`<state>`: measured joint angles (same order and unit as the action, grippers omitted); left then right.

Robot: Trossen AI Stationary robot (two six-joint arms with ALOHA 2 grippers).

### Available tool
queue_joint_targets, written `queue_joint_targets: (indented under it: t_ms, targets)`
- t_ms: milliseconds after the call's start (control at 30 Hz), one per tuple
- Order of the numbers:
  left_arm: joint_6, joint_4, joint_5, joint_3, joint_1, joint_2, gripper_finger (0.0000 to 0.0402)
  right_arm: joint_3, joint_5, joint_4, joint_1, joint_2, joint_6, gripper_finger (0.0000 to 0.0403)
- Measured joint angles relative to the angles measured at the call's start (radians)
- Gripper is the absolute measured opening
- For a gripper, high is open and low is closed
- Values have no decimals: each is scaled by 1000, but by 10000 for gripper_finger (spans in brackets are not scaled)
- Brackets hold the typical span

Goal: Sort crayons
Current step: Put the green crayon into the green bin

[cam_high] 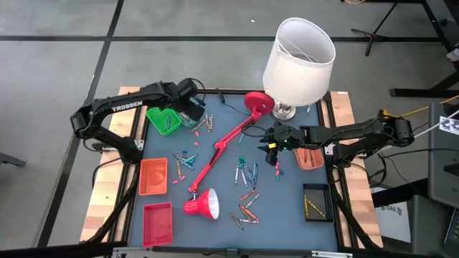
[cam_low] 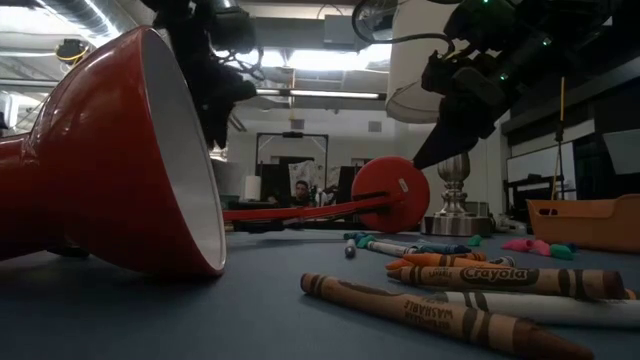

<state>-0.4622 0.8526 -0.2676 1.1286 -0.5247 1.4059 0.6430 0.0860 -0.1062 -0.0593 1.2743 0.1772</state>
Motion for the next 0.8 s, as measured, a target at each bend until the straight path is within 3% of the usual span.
queue_joint_targets:
  t_ms: [400,800]
  targets:
    - [-59,-97,0,0,142,22,102,0,17,7,0,0,0,143]
    - [-52,-318,76,0,241,164,102,-1,88,84,0,0,46,143]
